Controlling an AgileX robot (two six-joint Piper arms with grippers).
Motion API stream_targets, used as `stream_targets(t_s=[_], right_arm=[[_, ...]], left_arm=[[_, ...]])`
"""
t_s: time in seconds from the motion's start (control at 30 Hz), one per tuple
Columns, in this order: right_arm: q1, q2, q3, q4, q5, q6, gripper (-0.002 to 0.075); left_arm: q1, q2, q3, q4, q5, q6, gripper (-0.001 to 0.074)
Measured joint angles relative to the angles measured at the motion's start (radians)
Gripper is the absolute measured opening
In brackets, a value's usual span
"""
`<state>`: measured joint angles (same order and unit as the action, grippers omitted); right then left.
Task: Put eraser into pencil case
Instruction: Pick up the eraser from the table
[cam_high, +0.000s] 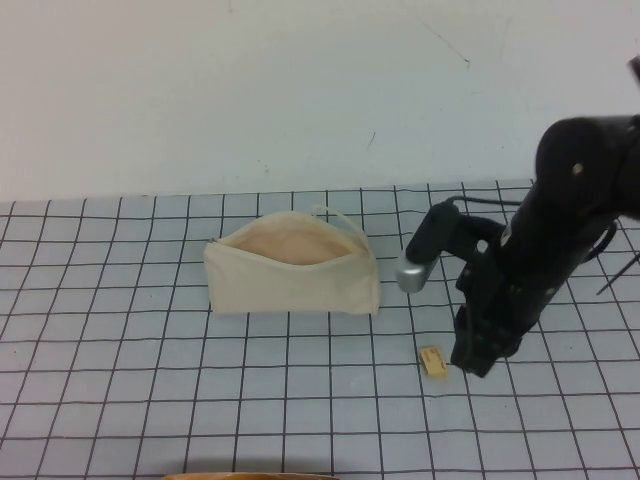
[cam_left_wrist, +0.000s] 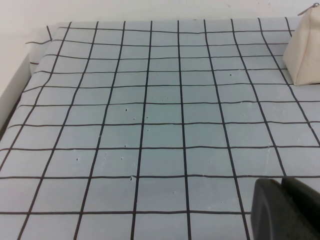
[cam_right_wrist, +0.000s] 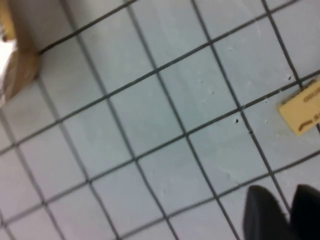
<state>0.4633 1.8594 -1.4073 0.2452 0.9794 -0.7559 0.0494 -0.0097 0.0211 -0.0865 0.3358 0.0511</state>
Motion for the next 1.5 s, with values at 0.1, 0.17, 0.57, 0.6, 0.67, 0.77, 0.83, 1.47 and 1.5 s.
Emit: stream_targets(t_s=[0.1,0.17,0.57,0.6,0.67,0.77,0.83,1.47,1.5], right_arm=[[0.000,0.057,-0.005,-0.001,-0.041,0.115,0.0251],[0.000,0.093,-0.009,-0.002,-0.071,0.170,0.0361],[0.000,0.212,-0.018,-0.010,-0.245,0.364,0.0505],[0.000,0.218,-0.027,-0.010,-0.247,0.367,0.0505],[0.000,0.234,-0.052,-0.010,-0.247,0.376,0.0502],[0.000,0.266,-0.103,-0.012,-0.237,0.390,0.0449],[0.000,0.276,-0.123,-0.012,-0.217,0.392,0.0400],[0.002,0.275,-0.343,-0.055,0.099,0.387,0.0199],[0.002,0.262,-0.362,-0.056,0.115,0.387,0.0199]], left_arm=[[0.000,0.000,0.000,0.000,0.000,0.000,-0.0001],[0.000,0.000,0.000,0.000,0.000,0.000,-0.0001],[0.000,0.000,0.000,0.000,0.000,0.000,-0.0001],[0.000,0.000,0.000,0.000,0.000,0.000,-0.0001],[0.000,0.000,0.000,0.000,0.000,0.000,-0.0001],[0.000,0.000,0.000,0.000,0.000,0.000,-0.0001],[0.000,0.000,0.000,0.000,0.000,0.000,-0.0001],[0.000,0.000,0.000,0.000,0.000,0.000,-0.0001],[0.000,0.000,0.000,0.000,0.000,0.000,-0.0001]])
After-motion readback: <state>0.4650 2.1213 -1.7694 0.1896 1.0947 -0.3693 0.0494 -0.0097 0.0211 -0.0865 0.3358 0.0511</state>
